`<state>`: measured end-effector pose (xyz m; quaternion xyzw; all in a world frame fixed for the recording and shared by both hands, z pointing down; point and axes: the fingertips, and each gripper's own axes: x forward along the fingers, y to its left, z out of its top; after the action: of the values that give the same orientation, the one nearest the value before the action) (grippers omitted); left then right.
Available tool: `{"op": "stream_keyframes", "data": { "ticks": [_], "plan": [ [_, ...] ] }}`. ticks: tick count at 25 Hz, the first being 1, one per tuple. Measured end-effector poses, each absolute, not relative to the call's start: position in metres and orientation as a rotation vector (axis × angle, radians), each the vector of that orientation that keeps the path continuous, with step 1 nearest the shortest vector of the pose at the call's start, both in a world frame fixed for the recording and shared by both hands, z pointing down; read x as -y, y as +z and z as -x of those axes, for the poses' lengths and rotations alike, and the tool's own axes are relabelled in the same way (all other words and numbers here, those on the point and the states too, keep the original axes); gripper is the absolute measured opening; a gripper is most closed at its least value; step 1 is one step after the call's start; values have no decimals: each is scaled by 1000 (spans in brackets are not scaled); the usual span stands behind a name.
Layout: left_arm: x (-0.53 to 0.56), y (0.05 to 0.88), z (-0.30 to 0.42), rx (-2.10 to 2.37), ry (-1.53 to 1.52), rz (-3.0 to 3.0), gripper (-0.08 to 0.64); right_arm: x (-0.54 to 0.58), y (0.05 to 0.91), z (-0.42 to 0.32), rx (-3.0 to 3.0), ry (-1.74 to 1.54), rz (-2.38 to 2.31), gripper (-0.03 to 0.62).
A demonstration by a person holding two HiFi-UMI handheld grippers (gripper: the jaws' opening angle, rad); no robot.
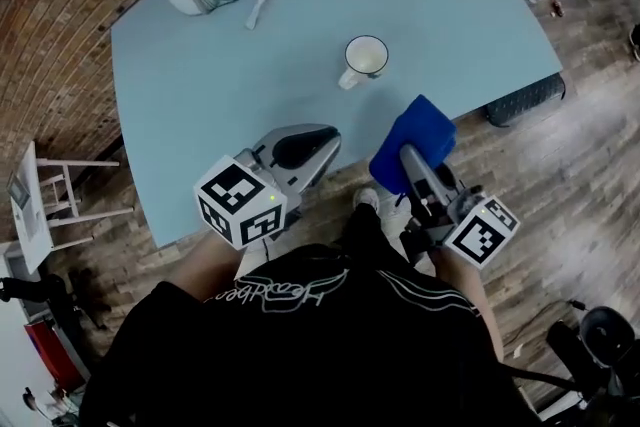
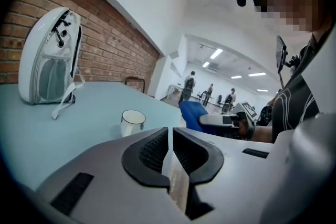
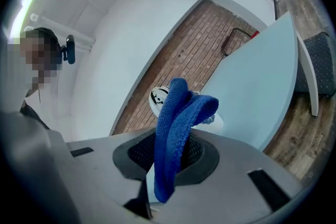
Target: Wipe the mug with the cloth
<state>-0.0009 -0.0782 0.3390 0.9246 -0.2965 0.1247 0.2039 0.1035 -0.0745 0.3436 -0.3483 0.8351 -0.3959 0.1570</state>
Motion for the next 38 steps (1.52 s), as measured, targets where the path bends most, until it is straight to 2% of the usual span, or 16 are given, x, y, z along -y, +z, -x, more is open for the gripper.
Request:
{"op": "stream_keyframes", "data": {
  "ticks": [11,17,38],
  "plan": [
    [148,410,15,869,457,-2439,115,147,377,-99,-2222,-1277,1076,61],
    [175,439,13,787,578,-2513,117,162,391,-97,-2067,-1282,1241,61],
    [195,463,-4,598,572,-2516,117,186,416,-80,-1748,-1286,1340,61]
  ]
}}
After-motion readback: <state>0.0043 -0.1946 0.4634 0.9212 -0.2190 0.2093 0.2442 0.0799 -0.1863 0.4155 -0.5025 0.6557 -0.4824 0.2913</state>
